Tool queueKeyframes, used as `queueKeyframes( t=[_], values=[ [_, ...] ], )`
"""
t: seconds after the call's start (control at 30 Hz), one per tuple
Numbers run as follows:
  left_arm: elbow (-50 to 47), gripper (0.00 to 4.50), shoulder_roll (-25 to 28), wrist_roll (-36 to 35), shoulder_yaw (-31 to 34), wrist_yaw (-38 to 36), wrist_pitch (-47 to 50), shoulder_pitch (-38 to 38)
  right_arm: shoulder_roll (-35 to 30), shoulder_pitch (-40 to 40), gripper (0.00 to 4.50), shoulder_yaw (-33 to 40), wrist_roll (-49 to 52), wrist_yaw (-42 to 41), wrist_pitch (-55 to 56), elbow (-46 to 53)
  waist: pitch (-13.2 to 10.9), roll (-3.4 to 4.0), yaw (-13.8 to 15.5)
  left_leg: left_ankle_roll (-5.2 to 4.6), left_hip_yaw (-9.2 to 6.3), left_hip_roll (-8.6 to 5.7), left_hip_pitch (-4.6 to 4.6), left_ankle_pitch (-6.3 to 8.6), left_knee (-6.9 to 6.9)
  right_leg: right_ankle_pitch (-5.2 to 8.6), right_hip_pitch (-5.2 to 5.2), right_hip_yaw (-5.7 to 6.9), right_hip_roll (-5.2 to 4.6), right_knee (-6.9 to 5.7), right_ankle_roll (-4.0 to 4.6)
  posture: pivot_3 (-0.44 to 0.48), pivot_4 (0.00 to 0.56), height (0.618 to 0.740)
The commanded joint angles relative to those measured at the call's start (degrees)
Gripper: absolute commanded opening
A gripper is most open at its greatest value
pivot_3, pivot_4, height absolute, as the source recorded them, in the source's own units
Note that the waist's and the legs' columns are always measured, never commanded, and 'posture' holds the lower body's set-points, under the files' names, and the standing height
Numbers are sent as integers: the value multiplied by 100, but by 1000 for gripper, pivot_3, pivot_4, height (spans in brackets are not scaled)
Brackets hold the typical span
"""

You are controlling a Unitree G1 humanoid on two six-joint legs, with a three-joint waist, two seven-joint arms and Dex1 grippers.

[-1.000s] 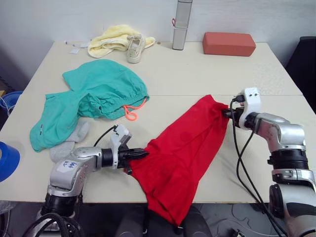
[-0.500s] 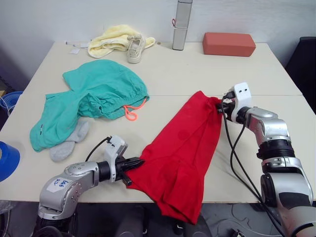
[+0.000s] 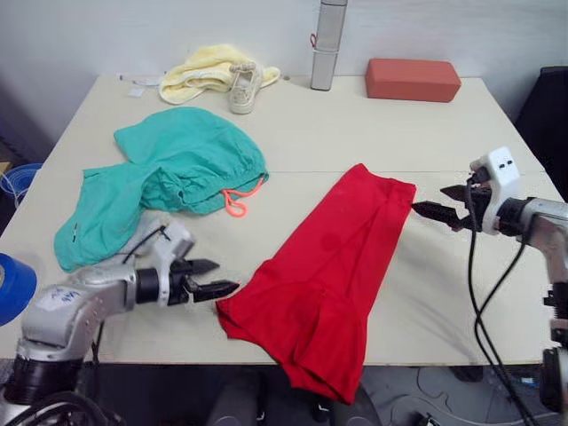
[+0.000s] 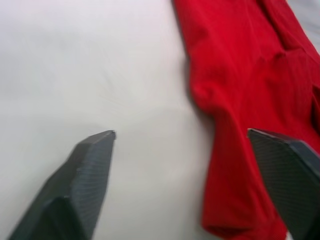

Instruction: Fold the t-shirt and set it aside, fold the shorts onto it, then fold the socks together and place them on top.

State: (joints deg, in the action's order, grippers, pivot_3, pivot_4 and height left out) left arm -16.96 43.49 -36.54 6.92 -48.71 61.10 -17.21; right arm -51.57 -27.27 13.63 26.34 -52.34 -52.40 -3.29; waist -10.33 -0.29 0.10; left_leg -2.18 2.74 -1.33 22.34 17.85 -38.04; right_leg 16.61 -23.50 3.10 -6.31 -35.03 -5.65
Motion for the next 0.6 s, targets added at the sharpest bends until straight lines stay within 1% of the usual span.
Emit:
queueKeyframes(
  t=[0.03,0.13,0.2,0.33,0.43,0.5,0.6],
  values=[
    [484,4478,-32,148,-383,-373,-535,-675,-287,588,4500,624,954,-92,-1388,1375,0,0,10,0,-1,0,1,0,0,0,0,2,-1,1,0,0,150,740],
    [1116,4478,-269,515,-1066,-575,-849,-1491,-418,1289,4500,976,1607,-133,-2224,2365,0,1,30,0,-2,-1,1,2,0,0,0,2,-2,0,-1,0,150,740],
    [1641,4478,-653,858,-1418,-559,-1322,-2018,-234,1553,4500,1274,2042,87,-2861,2909,-1,-1,80,-2,-1,-1,1,2,-1,-1,2,3,-2,1,-2,0,150,740],
    [2785,4478,-1413,1370,-1906,-634,-1934,-2913,93,2148,4500,1674,2457,549,-3559,3874,-2,-6,143,-5,0,-3,2,3,-6,-3,1,3,-1,0,-5,0,150,740],
    [3534,4478,-1852,1703,-2154,-683,-2298,-3365,373,2511,4500,1979,2748,785,-3984,4389,-3,-6,145,-6,2,-5,7,2,-6,-4,-2,4,0,0,-6,0,150,740],
    [4279,4478,-2235,1973,-2245,-591,-2636,-3744,476,2835,4500,2018,2999,971,-4009,4703,-3,-9,162,-10,2,-8,8,0,-7,-5,-1,7,0,-3,-8,0,150,740],
    [5320,4478,-2668,2356,-2274,-454,-3123,-4238,866,3068,4500,2023,3465,1451,-4010,4906,-6,-15,165,-16,2,-12,9,-2,-14,-8,1,8,0,-4,-14,0,150,740]
  ],
)
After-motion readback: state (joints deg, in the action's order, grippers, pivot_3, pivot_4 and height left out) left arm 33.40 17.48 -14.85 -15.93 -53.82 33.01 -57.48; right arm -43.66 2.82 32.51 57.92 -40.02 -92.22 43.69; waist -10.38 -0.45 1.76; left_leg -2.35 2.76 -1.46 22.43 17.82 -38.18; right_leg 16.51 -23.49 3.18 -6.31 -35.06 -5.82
